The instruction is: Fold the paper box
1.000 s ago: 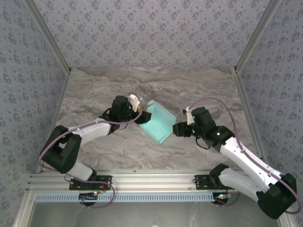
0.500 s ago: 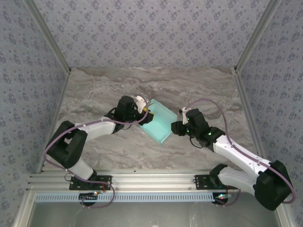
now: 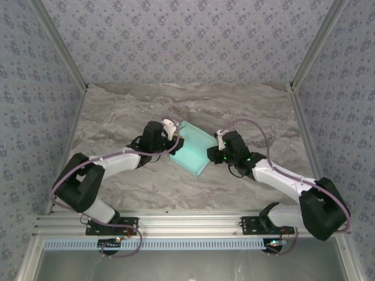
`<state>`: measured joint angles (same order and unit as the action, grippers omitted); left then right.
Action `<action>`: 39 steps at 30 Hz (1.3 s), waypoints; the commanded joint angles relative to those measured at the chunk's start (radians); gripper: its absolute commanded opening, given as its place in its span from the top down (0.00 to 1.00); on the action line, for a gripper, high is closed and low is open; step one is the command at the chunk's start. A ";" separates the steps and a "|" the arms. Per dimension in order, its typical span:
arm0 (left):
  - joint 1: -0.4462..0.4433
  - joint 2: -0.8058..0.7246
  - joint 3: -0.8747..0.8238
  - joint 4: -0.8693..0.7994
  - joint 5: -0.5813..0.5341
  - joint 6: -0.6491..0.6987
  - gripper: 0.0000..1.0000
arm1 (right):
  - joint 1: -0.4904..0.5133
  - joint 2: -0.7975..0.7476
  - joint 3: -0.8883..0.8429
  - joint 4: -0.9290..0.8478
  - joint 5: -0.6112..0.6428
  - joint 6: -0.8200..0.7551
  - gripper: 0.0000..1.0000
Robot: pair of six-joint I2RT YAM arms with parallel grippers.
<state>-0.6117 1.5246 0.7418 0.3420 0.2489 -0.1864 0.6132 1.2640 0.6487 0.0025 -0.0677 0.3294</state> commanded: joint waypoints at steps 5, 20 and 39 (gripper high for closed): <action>-0.020 -0.097 -0.137 0.130 -0.049 -0.202 0.74 | -0.006 0.127 0.136 0.122 -0.029 -0.143 0.66; -0.076 -0.411 -0.252 -0.068 -0.331 -0.212 0.43 | -0.007 -0.014 0.029 0.035 -0.002 -0.065 0.46; 0.073 -0.174 -0.111 0.032 -0.035 -0.044 0.46 | -0.089 0.079 0.035 0.129 -0.101 -0.041 0.81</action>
<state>-0.5404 1.3296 0.5865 0.3275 0.1669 -0.2447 0.5385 1.3460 0.6571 0.1131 -0.1543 0.2775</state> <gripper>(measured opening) 0.556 0.205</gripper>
